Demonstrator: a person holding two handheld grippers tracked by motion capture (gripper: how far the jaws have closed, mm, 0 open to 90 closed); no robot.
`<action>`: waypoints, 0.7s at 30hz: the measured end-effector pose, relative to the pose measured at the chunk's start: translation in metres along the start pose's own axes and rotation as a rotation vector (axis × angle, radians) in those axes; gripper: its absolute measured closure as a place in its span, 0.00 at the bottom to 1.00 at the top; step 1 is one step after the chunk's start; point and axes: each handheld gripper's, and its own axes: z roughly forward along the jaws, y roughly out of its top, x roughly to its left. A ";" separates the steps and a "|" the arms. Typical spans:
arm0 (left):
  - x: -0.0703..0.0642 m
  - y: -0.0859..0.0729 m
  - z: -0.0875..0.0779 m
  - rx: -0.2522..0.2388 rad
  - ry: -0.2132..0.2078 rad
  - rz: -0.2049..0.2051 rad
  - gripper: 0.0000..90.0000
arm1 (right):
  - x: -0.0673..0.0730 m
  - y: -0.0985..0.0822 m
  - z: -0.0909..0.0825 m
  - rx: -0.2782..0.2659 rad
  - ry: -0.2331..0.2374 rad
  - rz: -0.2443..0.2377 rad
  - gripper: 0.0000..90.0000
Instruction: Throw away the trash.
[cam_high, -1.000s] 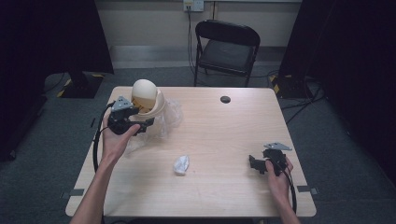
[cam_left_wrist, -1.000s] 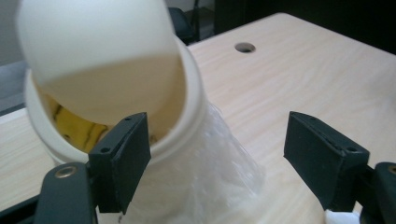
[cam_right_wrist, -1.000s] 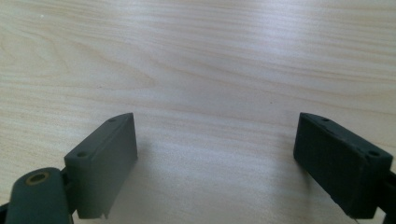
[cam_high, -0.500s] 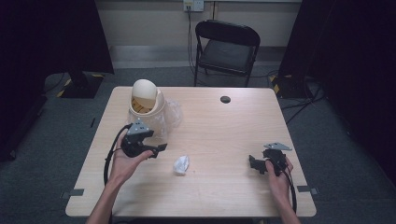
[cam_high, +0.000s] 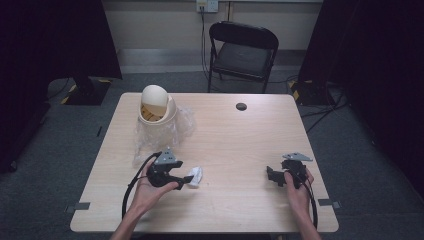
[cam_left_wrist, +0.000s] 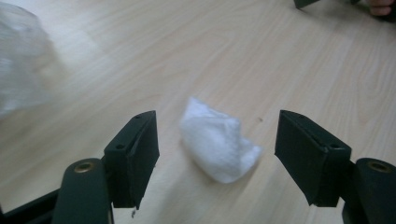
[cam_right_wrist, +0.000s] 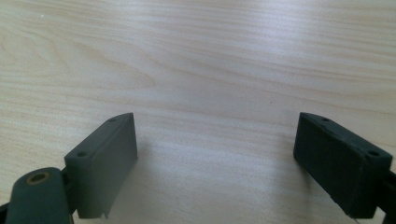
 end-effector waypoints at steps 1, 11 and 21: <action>-0.003 -0.001 0.004 0.008 0.002 0.008 0.36 | 0.000 0.000 0.000 0.001 -0.001 0.001 0.14; -0.025 -0.005 0.031 0.072 0.037 0.116 0.47 | 0.000 0.000 0.000 0.000 0.001 0.001 0.14; -0.018 -0.009 0.041 0.130 0.107 0.109 0.41 | 0.001 -0.002 -0.002 0.000 0.005 -0.004 0.14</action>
